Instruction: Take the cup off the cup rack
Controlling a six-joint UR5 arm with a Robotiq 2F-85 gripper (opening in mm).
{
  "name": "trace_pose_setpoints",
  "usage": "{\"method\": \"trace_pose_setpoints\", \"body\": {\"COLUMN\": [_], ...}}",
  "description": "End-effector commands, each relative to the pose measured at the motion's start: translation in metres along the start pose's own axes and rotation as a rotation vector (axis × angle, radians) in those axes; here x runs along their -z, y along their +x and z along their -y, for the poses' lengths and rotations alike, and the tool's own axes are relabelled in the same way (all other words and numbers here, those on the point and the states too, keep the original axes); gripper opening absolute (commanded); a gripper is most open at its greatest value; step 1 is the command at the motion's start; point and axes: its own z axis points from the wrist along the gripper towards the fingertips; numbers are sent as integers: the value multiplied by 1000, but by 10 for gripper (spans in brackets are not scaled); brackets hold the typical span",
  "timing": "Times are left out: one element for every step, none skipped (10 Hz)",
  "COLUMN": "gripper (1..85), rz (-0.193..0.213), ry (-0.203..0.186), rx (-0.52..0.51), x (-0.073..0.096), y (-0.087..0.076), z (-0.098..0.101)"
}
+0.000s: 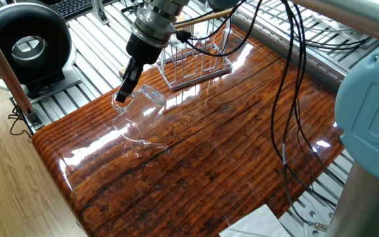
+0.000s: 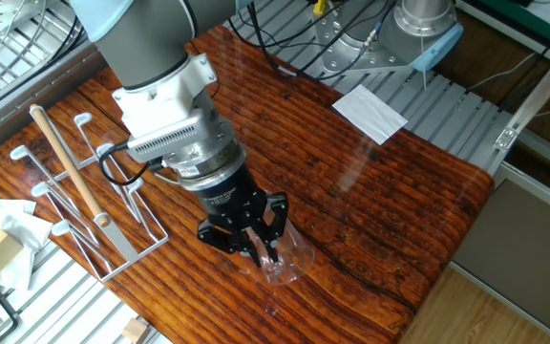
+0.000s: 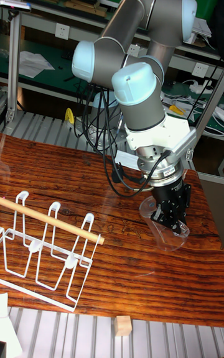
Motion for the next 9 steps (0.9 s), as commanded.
{"method": "trace_pose_setpoints", "body": {"gripper": [233,233,233,233,233,233,233,233,233], "rz": [3,-8,-15,0,6,5,6,2,2], "ry": [0,6,14,0,-8,-9,-10,-1,-1], "rx": [3,-3,-4,-8,-9,-12,-12,-8,-8], "x": [0,-2,-4,-6,-7,-6,-6,-6,-7], "y": [3,6,10,8,8,8,8,10,10], "z": [0,1,4,1,0,-1,-1,2,2]}}
